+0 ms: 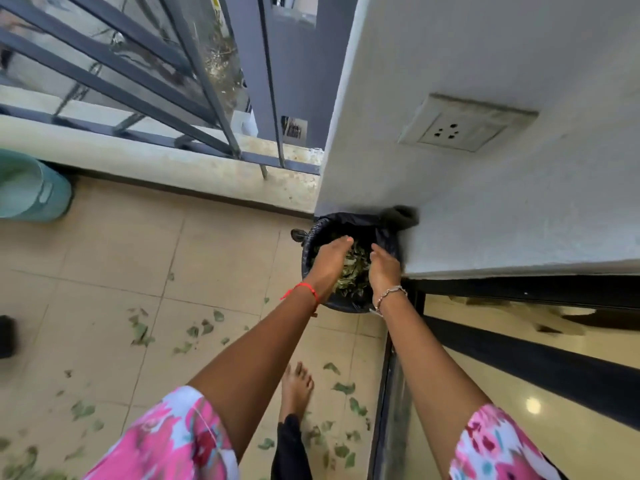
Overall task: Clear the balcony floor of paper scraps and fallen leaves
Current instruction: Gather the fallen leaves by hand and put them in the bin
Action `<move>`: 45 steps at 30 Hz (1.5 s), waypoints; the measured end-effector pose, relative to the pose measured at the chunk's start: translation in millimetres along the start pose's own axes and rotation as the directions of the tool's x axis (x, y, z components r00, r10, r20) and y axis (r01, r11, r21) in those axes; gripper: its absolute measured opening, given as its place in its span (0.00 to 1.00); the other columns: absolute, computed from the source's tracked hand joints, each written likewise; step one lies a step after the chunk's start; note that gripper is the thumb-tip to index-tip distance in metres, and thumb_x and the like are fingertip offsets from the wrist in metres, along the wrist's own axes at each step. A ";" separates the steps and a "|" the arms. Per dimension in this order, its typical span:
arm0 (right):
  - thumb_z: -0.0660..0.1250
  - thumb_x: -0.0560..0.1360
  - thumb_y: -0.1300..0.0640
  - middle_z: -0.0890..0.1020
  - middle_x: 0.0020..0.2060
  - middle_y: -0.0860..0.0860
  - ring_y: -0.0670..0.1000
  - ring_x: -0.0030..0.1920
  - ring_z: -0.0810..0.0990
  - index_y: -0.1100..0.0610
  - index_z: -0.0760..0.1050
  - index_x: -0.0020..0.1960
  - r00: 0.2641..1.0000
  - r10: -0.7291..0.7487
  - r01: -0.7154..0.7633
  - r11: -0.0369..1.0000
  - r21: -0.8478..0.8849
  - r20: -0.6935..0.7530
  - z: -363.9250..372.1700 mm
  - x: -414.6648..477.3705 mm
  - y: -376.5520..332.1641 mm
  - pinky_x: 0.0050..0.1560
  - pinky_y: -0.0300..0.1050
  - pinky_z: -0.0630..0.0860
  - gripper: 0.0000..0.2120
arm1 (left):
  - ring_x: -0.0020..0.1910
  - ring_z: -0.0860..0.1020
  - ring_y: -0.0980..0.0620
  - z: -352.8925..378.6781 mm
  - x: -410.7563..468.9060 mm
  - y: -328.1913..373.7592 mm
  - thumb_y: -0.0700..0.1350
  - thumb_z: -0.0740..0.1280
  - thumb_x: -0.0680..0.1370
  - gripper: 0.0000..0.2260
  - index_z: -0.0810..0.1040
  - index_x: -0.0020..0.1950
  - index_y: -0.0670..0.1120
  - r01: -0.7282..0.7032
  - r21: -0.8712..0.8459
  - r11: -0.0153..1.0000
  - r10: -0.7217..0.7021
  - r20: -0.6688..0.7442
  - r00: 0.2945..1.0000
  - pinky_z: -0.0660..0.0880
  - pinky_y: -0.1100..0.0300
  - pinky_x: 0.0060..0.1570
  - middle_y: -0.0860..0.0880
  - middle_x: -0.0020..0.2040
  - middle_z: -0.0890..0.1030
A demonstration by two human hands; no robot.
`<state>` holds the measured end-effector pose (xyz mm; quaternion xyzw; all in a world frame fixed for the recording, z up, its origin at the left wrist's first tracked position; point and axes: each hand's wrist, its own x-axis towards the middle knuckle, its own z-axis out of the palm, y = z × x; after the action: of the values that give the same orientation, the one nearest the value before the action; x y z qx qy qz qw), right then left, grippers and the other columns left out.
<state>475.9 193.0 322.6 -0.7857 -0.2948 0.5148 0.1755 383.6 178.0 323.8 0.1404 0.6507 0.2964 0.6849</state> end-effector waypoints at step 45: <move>0.59 0.77 0.60 0.72 0.65 0.60 0.57 0.65 0.71 0.61 0.70 0.66 0.020 0.405 0.723 -0.638 0.266 0.914 281.8 -954.9 337.8 0.62 0.45 0.68 0.17 | 0.73 0.58 0.50 -441.7 -890.7 -577.4 0.41 0.61 0.76 0.17 0.72 0.66 0.45 0.293 0.104 0.950 -0.008 -0.933 0.359 0.56 0.53 0.70 0.48 0.72 0.65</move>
<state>31.3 -688.0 685.4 0.1439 -0.9222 0.0807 -0.3498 102.1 -884.9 659.6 -0.0240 0.9632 0.1736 0.2037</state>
